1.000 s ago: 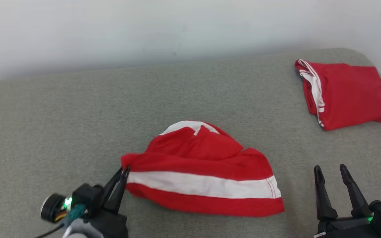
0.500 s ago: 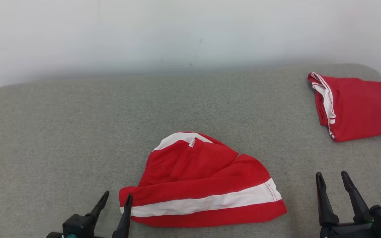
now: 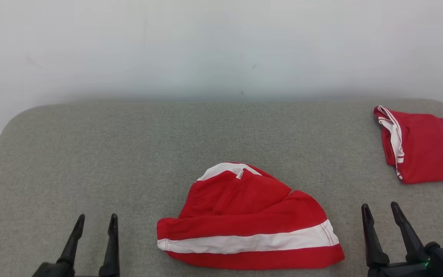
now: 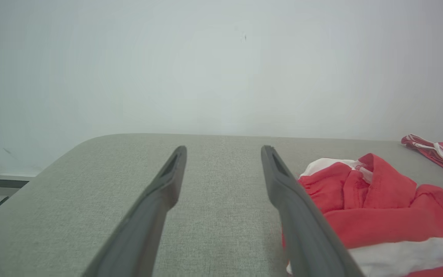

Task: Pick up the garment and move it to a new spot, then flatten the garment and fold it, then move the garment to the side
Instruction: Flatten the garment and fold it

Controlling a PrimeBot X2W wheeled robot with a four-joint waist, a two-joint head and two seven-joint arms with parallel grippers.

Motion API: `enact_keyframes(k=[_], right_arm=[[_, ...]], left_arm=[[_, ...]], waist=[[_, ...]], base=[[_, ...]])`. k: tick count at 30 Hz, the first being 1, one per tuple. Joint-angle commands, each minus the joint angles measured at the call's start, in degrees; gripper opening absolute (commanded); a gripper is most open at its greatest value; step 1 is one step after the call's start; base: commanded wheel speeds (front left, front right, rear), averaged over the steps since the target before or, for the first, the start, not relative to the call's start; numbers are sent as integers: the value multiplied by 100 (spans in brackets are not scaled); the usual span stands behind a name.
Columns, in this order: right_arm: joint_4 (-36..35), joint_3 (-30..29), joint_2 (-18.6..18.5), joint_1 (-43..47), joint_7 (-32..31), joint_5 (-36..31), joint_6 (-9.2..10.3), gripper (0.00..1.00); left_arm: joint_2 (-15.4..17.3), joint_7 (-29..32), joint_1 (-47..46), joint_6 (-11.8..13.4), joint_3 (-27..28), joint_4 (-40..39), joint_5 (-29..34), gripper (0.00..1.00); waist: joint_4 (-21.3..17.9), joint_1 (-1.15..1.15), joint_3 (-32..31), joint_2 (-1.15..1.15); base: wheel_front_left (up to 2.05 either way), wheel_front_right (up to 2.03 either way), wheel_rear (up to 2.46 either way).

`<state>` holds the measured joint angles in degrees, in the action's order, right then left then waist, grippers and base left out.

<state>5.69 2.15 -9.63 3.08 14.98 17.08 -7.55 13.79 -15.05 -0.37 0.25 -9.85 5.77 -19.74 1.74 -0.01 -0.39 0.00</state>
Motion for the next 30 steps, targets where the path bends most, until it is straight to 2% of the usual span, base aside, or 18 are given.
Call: enact_keyframes(k=[1, 7, 16, 27, 30], right_arm=[[-22, 0, 10, 67, 27, -18, 14, 100], [-60, 15, 33, 188, 27, -30, 14, 100], [-85, -5, 102, 423, 27, -36, 14, 100], [-179, -37, 187, 530, -43, -250, 14, 100], [-195, -52, 169, 487, -107, -288, 14, 100]], left_arm=[[-40, -15, 125, -5, 57, -45, 71, 100], [-201, -16, 472, -165, 534, -246, 313, 100], [-327, -16, 835, -417, 885, -304, 579, 100], [-491, -17, 741, -567, 1014, -119, 623, 100], [-423, 39, 697, -571, 916, 32, 688, 100]], waist=[[34, 1, -40, 0], [66, 1, -119, 0], [97, 1, -185, 0], [94, 1, -215, 0], [67, 1, -217, 0]], base=[[0, 0, 0], [0, 0, 0], [0, 0, 0], [0, 0, 0], [0, 0, 0]])
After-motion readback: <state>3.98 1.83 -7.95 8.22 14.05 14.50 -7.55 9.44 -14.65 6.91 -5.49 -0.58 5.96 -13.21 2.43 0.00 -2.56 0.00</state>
